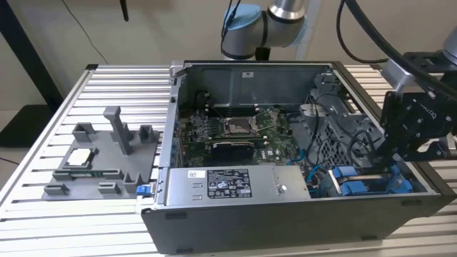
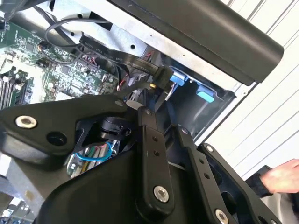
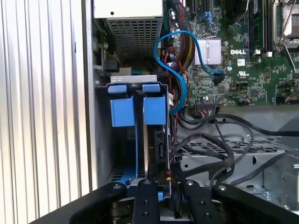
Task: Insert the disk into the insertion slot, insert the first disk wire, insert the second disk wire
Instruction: 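Insert the first disk wire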
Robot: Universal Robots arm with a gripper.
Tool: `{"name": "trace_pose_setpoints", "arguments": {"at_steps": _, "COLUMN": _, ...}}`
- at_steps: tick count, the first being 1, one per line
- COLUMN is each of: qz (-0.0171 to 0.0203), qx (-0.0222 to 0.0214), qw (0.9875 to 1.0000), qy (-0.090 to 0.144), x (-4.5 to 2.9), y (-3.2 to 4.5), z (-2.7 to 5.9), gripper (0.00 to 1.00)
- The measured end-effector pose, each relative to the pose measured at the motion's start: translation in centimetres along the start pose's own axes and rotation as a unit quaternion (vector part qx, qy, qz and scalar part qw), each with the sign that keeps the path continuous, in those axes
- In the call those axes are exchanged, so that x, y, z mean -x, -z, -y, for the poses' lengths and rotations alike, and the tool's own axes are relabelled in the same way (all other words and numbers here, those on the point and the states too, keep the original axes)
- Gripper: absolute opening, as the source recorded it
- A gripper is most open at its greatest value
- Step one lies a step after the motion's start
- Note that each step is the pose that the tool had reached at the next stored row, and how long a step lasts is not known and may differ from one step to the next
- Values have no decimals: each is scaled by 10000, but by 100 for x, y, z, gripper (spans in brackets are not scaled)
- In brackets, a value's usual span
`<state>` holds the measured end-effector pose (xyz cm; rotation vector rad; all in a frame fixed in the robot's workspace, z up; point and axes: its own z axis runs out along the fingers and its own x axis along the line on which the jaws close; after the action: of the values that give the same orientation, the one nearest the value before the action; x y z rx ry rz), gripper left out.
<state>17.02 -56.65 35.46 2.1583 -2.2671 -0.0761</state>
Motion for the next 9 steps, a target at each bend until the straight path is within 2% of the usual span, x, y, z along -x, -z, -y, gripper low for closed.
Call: {"name": "trace_pose_setpoints", "arguments": {"at_steps": 9, "qz": 0, "qx": 0, "qw": 10000, "qy": 0, "x": 5, "y": 204, "z": -9, "gripper": 26}}
